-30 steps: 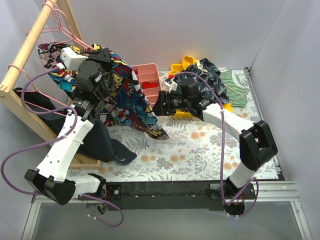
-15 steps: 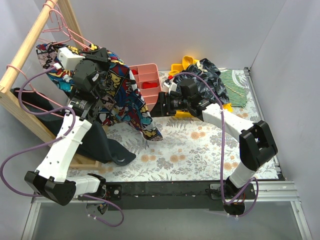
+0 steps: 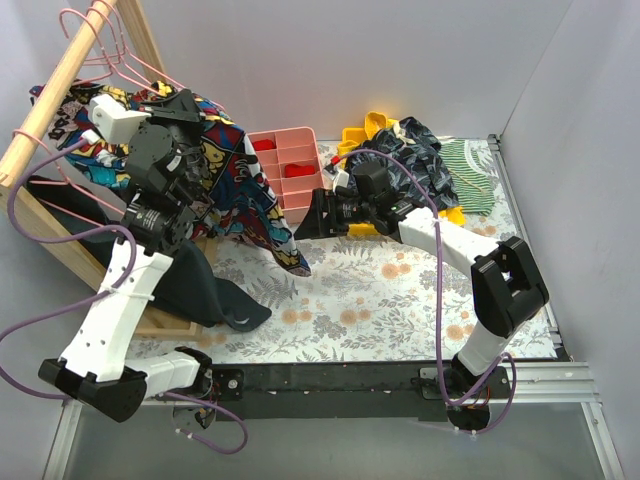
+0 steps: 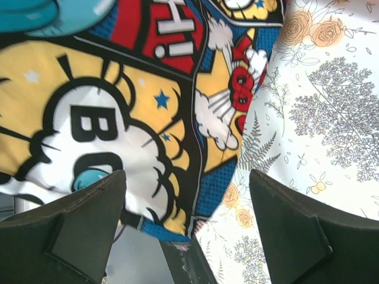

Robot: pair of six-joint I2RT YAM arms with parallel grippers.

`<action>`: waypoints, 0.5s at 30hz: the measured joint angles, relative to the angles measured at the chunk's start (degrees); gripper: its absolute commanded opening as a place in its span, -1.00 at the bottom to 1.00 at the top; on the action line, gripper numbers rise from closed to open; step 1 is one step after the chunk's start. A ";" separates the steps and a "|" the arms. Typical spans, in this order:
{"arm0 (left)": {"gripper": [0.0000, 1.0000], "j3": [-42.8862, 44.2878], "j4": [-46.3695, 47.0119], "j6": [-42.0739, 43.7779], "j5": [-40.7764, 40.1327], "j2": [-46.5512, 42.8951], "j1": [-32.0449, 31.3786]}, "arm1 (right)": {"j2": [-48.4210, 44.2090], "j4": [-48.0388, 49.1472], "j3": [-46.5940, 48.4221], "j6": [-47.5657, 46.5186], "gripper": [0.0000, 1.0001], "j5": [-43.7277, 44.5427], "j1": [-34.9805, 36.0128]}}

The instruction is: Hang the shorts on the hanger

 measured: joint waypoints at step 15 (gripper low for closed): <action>-1.00 1.51 -3.34 -1.92 -6.08 -0.50 0.00 | 0.13 -0.81 0.00 -0.59 0.82 0.02 0.20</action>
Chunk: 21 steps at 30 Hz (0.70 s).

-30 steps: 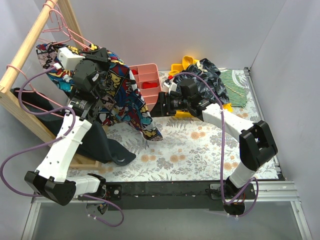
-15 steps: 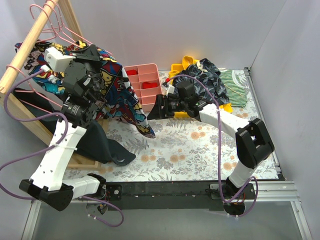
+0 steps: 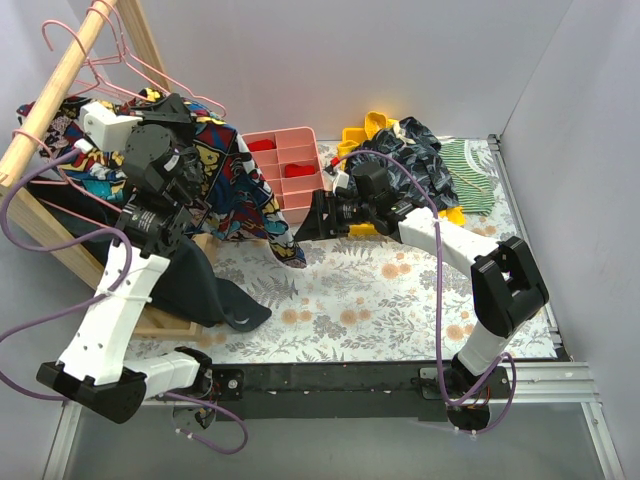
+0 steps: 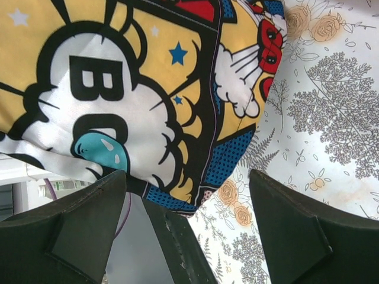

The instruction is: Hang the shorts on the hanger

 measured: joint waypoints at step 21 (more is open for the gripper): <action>-1.00 -4.63 -6.23 -8.50 1.25 -4.31 6.91 | 0.85 -3.04 1.57 -2.16 0.82 0.00 1.38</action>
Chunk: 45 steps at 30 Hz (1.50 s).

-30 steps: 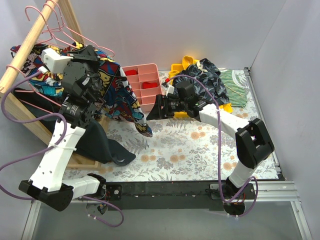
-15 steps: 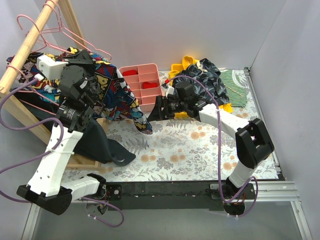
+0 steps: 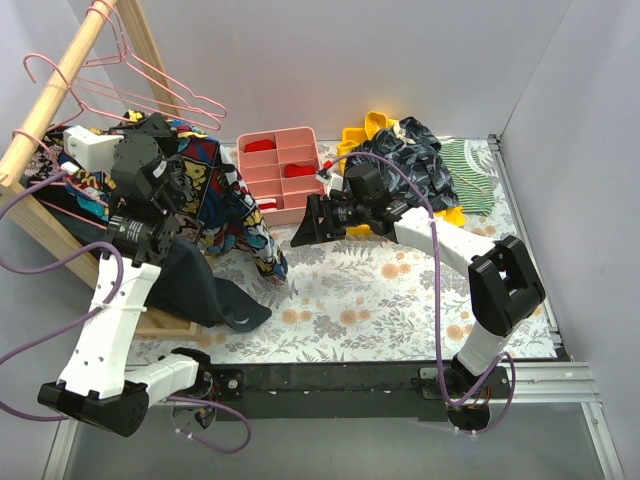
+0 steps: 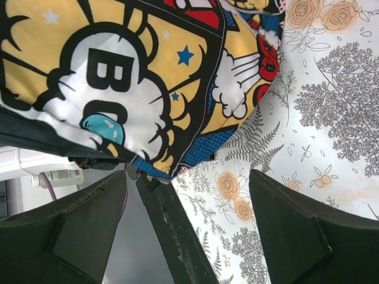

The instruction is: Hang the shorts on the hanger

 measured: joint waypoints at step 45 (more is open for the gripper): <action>0.96 -2.10 -21.86 11.91 18.34 -8.72 1.38 | -6.64 -6.34 0.68 -6.51 0.83 5.60 0.07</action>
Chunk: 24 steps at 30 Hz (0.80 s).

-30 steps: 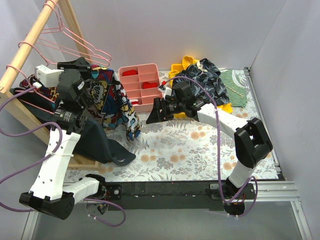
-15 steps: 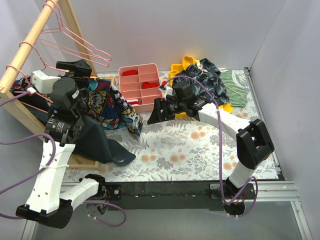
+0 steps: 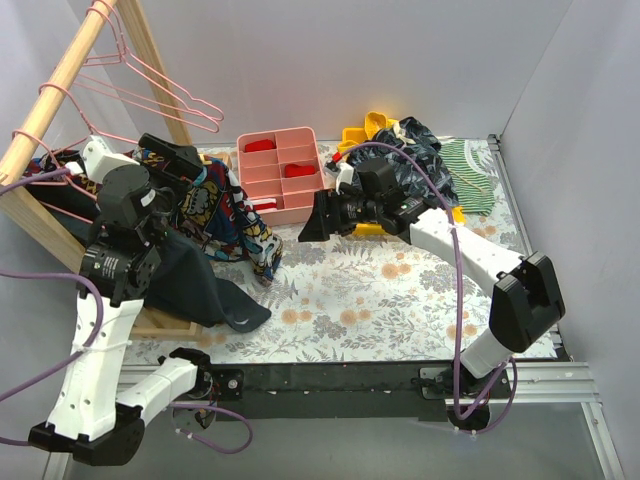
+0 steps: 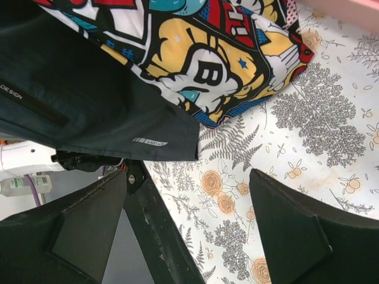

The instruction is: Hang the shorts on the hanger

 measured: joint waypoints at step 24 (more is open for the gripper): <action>0.96 14.56 -1.60 10.69 25.09 8.96 -1.57 | -17.55 -3.23 -5.22 -2.45 0.97 16.90 -0.57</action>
